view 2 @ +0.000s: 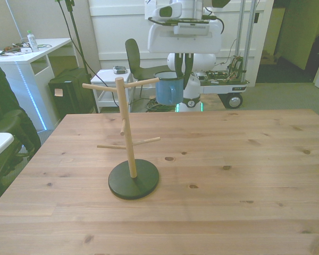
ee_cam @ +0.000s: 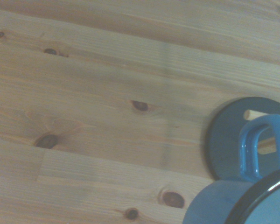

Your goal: Hang the mug

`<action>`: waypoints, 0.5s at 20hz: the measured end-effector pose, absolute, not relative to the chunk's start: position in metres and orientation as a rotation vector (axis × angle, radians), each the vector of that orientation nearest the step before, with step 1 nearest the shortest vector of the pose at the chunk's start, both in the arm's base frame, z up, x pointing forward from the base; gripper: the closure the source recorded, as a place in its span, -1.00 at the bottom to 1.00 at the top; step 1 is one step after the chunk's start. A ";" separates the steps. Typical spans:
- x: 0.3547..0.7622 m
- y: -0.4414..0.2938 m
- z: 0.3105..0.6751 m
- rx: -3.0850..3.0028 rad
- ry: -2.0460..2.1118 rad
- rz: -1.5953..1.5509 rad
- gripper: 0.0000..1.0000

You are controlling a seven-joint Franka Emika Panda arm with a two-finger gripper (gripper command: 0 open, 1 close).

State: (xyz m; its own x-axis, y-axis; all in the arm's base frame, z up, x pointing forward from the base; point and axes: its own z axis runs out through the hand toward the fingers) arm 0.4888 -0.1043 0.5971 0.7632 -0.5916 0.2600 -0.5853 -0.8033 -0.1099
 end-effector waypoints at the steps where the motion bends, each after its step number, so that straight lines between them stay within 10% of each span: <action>1: 0.488 -0.109 0.606 -2.929 0.977 -0.451 1.00; 10: 0.524 -0.106 0.652 -2.928 0.942 -0.470 1.00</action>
